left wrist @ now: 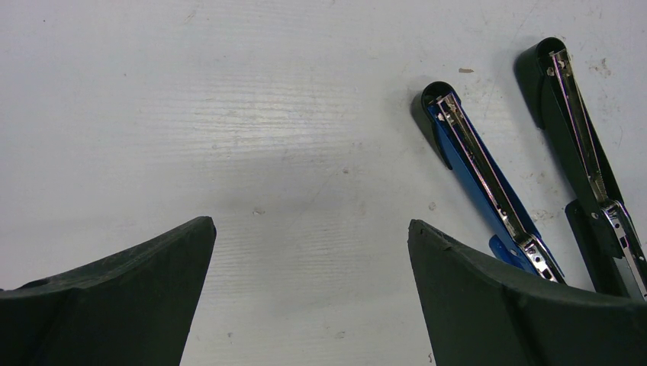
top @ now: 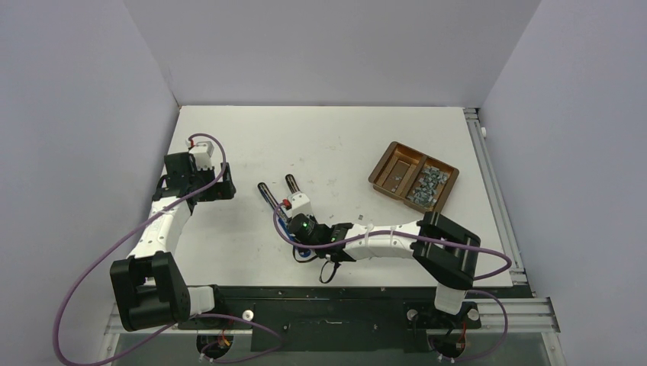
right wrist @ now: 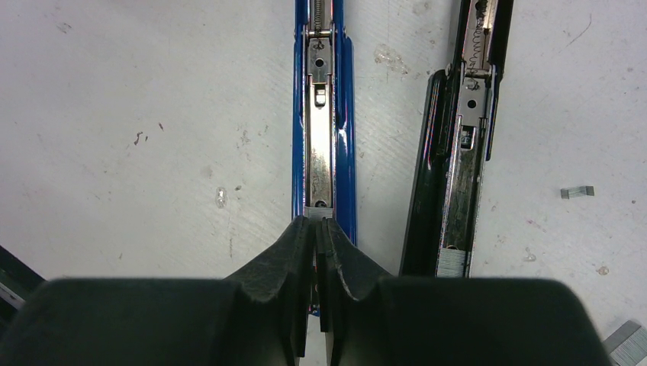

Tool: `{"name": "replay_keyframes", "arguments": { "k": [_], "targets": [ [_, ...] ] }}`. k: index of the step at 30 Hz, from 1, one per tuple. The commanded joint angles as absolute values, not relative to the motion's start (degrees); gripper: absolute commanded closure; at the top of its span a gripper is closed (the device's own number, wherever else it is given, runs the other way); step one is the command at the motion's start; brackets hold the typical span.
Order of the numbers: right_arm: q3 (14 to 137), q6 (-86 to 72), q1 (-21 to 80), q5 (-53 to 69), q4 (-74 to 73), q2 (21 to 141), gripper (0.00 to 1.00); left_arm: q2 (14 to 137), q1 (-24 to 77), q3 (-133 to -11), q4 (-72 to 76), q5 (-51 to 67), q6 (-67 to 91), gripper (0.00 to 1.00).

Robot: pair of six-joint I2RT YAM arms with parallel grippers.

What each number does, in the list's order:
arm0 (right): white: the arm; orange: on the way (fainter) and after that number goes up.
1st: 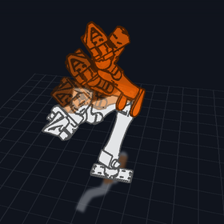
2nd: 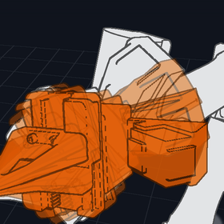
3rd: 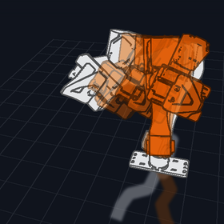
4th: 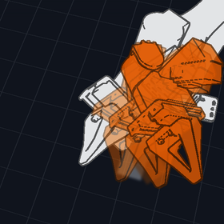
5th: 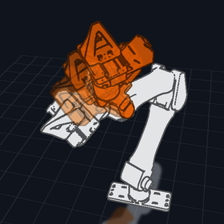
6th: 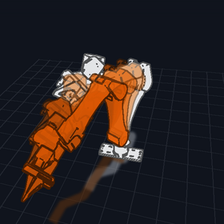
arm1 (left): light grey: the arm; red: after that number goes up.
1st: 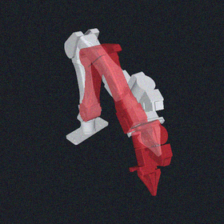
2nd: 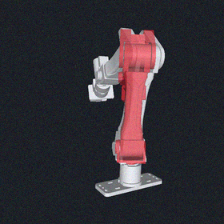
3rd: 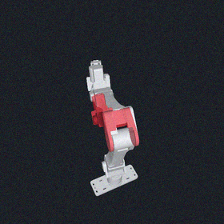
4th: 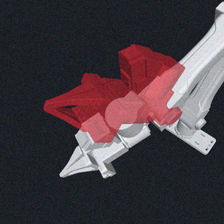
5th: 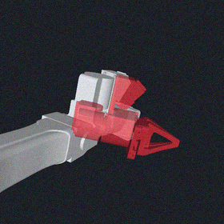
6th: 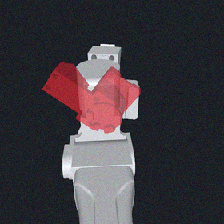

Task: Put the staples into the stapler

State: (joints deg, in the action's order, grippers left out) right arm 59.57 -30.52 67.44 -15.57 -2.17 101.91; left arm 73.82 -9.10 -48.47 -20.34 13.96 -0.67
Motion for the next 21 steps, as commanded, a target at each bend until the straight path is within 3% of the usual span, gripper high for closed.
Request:
{"name": "replay_keyframes", "arguments": {
  "k": [1, 8, 17, 21],
  "targets": [
    [61.38, -30.38, 67.32, -16.11, -2.99, 102.64, 0.92, 72.03, -9.5, -49.75, -19.53, 14.71, -0.79, 0.04],
    [62.1, -30.07, 67.3, -15.24, -3.38, 102.84, 0.91, 71.96, -9.55, -49.75, -19.53, 14.74, -0.86, 0.04],
    [65.53, -27.01, 67.26, -15.93, -5.57, 100.8, 0.65, 71.82, -9.49, -49.97, -19.86, 14.92, -1.15, 0.04],
    [67.49, -26.22, 67.24, -16.36, -7.22, 99.36, 0.63, 71.83, -9.54, -50.31, -20.02, 14.94, -1.06, 0.04]
  ]
}}
